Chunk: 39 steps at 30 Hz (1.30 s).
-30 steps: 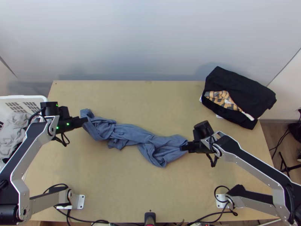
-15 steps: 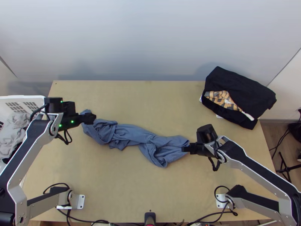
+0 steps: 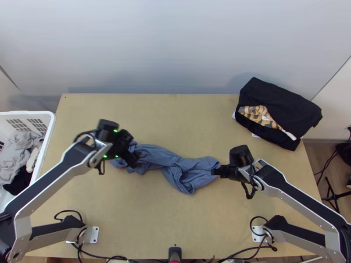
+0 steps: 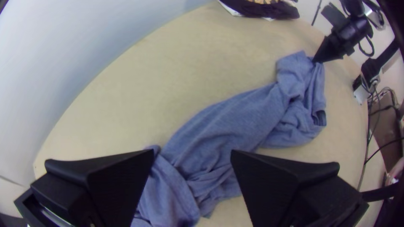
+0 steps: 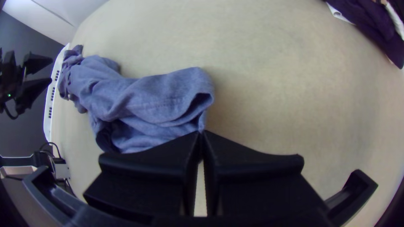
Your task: Fold the t-shirt
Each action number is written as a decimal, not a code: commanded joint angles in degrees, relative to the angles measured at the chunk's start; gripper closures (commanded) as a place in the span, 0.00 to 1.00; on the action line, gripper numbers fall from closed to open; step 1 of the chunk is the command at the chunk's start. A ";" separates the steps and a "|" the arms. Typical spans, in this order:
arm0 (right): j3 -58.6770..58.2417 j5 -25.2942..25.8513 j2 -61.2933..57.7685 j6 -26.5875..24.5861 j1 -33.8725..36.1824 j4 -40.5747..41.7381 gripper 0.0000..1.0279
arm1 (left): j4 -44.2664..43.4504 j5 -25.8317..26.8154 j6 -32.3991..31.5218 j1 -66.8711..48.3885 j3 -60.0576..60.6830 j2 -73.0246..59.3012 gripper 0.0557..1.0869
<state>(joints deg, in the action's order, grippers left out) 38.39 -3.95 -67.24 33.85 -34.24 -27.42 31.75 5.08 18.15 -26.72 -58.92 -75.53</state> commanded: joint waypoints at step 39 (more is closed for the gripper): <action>-2.88 -1.33 4.84 3.16 1.63 2.46 0.97 | -28.32 -14.57 13.14 -17.05 -1.55 -23.09 0.96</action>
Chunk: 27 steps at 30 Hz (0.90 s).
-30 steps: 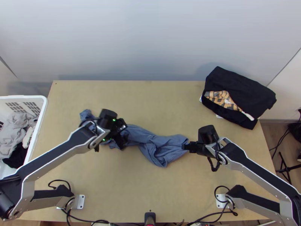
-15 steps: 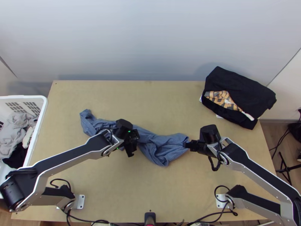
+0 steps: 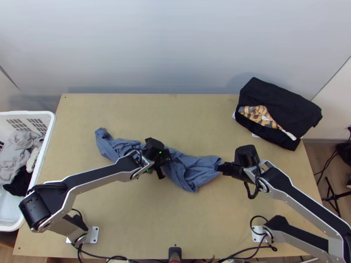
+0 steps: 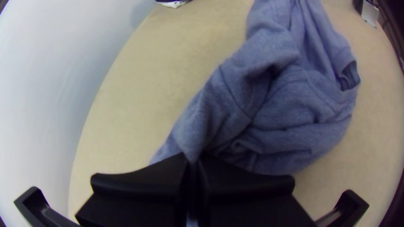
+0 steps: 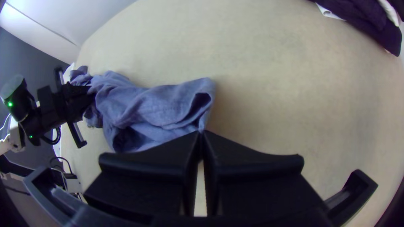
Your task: Fold the t-shirt
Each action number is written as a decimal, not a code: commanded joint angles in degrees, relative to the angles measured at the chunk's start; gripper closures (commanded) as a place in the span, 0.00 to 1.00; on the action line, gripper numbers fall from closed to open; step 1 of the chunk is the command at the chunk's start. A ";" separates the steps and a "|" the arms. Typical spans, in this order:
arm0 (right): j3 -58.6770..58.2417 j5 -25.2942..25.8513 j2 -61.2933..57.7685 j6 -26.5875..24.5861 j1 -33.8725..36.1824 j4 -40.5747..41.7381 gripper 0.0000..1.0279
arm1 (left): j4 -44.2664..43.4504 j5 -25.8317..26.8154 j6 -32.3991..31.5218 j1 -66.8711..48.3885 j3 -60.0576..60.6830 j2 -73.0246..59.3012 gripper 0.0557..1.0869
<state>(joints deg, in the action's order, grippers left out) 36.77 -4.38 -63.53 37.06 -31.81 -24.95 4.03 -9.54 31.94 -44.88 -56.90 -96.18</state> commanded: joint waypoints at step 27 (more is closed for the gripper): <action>0.84 4.12 7.45 0.21 11.69 24.69 0.97 | 21.02 7.52 -21.84 11.13 -27.56 1.87 0.96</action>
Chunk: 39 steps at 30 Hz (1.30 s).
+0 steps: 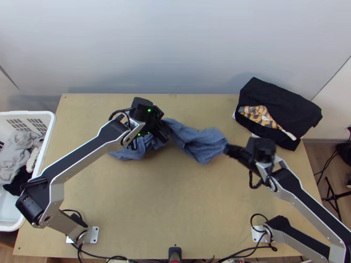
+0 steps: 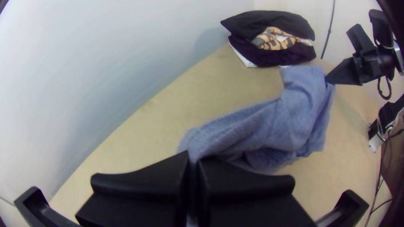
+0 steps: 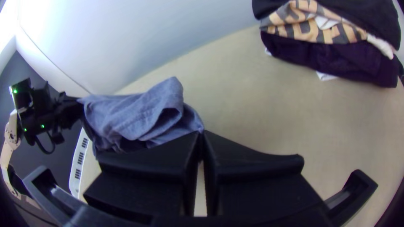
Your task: Fold the t-shirt
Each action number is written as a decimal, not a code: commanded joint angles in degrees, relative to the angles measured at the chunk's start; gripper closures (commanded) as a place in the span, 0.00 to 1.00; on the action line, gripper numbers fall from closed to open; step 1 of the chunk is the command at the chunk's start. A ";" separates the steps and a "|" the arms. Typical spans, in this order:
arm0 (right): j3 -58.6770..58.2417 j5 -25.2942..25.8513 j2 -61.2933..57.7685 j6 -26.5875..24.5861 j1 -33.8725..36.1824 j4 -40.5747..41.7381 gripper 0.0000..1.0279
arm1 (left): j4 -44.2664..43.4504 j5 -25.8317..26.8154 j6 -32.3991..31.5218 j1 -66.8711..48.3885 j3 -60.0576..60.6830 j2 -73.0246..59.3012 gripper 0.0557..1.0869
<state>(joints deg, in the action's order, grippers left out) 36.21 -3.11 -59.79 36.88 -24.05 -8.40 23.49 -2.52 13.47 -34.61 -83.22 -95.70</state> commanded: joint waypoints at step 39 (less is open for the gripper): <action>17.23 3.73 16.90 -6.82 2.70 18.07 0.97 | -22.34 -18.39 -5.74 11.14 -8.54 30.57 0.97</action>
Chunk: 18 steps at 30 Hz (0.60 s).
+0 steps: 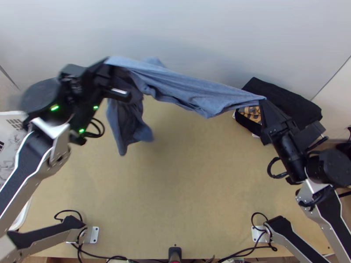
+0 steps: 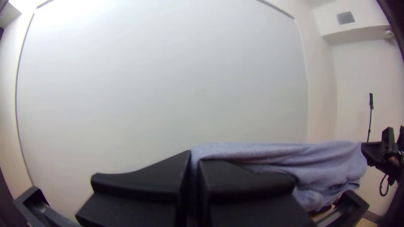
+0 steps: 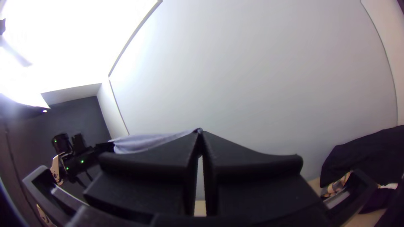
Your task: Fold the t-shirt
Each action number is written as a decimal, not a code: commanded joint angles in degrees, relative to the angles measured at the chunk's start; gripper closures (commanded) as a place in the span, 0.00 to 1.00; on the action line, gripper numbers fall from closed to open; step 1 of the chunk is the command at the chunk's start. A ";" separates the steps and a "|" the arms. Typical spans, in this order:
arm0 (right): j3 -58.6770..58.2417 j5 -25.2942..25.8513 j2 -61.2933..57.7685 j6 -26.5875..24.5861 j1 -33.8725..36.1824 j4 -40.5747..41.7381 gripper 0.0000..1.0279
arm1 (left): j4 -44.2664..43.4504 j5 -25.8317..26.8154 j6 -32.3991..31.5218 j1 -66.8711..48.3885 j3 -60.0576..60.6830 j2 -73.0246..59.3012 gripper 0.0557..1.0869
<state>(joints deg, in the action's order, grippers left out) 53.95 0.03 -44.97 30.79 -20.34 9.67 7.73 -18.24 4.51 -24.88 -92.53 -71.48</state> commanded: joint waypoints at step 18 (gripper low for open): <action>-6.49 0.49 2.61 1.29 -4.27 -5.10 0.97 | 0.10 -2.50 -0.29 -0.87 21.78 23.58 0.97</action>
<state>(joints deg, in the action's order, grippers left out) 51.62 0.45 -42.57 30.87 -23.22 7.79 3.84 -19.46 7.18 -21.61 -80.49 -52.29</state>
